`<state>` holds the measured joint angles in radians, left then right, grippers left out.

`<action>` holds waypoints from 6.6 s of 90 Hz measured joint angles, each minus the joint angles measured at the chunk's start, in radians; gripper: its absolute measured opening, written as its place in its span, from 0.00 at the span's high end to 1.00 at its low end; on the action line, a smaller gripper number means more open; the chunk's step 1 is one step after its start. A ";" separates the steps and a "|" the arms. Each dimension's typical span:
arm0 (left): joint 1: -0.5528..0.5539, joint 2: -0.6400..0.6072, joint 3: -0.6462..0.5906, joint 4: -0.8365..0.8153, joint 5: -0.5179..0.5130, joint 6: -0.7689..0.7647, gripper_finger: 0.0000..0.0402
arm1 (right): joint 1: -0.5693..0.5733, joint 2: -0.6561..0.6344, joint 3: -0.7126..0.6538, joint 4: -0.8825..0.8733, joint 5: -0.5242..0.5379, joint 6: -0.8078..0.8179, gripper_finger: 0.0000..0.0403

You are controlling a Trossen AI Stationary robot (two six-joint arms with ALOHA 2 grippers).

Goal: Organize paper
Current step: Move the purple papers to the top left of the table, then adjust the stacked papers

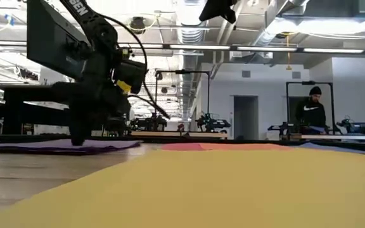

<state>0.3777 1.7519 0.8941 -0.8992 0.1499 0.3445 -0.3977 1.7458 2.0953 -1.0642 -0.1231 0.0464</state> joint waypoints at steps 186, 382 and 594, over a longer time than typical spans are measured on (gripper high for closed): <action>-0.021 0.016 0.740 0.116 0.144 -0.096 1.00 | 0.416 -0.550 -0.774 -0.343 0.450 1.365 0.51; -0.526 -0.226 -0.008 0.387 0.046 -0.592 1.00 | 0.829 -0.365 -1.366 0.495 0.202 1.559 1.00; -0.633 -0.080 0.073 0.660 0.064 -0.696 1.00 | 1.092 -0.283 -1.350 0.572 0.218 1.264 1.00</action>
<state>-0.2556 1.6716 0.9670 -0.2389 0.2142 -0.3511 0.6942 1.4627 0.7452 -0.4917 0.0947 1.3101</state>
